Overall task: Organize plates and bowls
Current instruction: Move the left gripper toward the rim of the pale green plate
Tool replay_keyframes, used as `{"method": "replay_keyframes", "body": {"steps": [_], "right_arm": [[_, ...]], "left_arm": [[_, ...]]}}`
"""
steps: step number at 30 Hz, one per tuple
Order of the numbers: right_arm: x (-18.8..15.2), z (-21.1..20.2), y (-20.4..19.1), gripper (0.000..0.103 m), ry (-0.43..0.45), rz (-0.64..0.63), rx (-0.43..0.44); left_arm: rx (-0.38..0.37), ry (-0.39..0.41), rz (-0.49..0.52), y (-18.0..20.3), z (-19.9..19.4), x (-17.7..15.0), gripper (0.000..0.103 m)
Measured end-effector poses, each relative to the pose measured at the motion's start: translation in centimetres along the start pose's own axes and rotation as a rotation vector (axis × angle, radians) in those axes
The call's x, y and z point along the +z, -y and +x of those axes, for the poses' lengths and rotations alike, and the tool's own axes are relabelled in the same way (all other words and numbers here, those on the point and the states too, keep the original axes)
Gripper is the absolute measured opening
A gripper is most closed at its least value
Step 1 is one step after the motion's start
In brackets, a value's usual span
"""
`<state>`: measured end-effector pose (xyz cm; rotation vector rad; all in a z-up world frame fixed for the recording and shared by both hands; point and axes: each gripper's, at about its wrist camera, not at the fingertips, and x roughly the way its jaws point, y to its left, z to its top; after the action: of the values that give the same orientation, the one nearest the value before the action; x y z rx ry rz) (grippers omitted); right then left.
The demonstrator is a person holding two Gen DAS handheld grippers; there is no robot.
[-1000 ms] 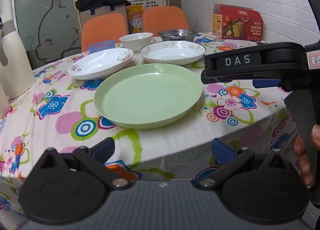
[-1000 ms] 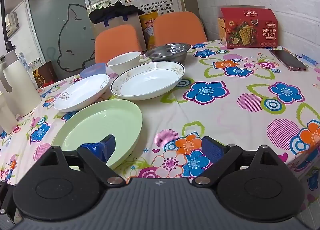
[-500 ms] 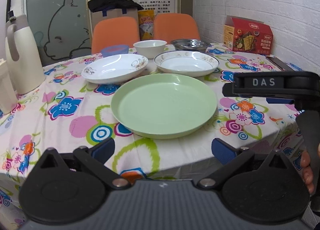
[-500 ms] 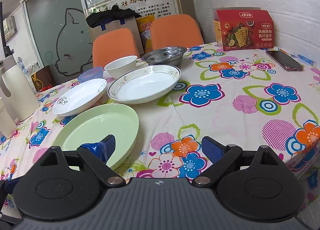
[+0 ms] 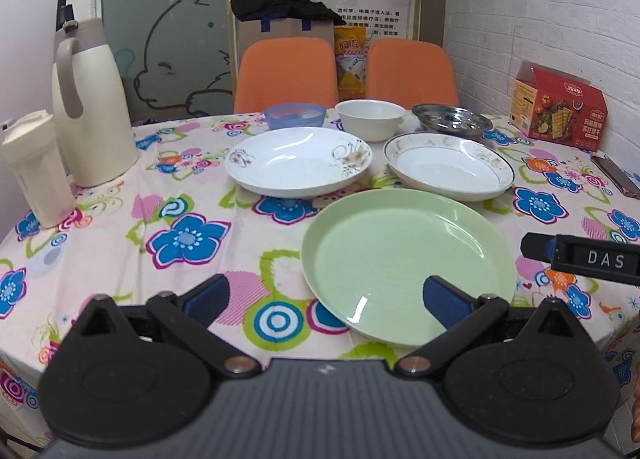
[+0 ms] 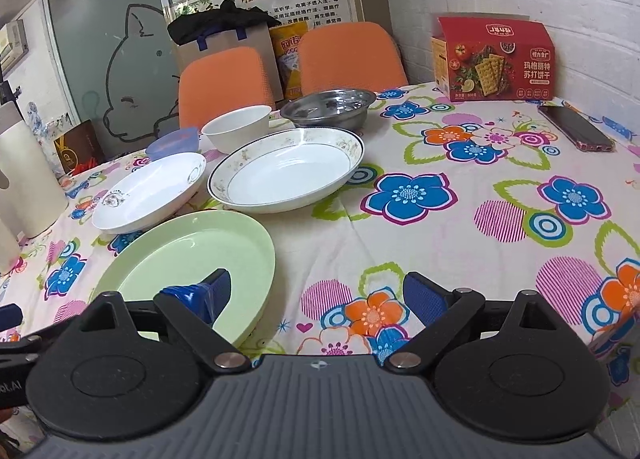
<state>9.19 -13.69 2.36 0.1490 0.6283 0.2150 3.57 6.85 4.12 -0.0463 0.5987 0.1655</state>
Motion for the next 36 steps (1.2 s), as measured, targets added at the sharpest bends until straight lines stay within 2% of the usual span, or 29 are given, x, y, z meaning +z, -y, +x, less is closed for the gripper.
{"method": "replay_keyframes", "body": {"steps": [9,27,32,36], "right_arm": [[1.4,1.0,-0.8,0.080,-0.017,-0.024,-0.027],[3.5,2.2,-1.5,0.080,0.000,-0.076,-0.069],[2.7,3.3,-1.7,0.080,-0.046,-0.095,-0.058],[1.0,4.6,-2.2,0.080,-0.122,-0.139,-0.030]], "left_arm": [[0.006,-0.030,-0.021,-1.1,1.8,2.3,0.103],[0.015,-0.055,0.028,-0.5,4.5,4.5,0.103],[-0.004,-0.088,0.042,-0.6,5.4,4.2,0.103],[-0.013,-0.126,0.048,-1.2,6.5,3.8,0.103]]}}
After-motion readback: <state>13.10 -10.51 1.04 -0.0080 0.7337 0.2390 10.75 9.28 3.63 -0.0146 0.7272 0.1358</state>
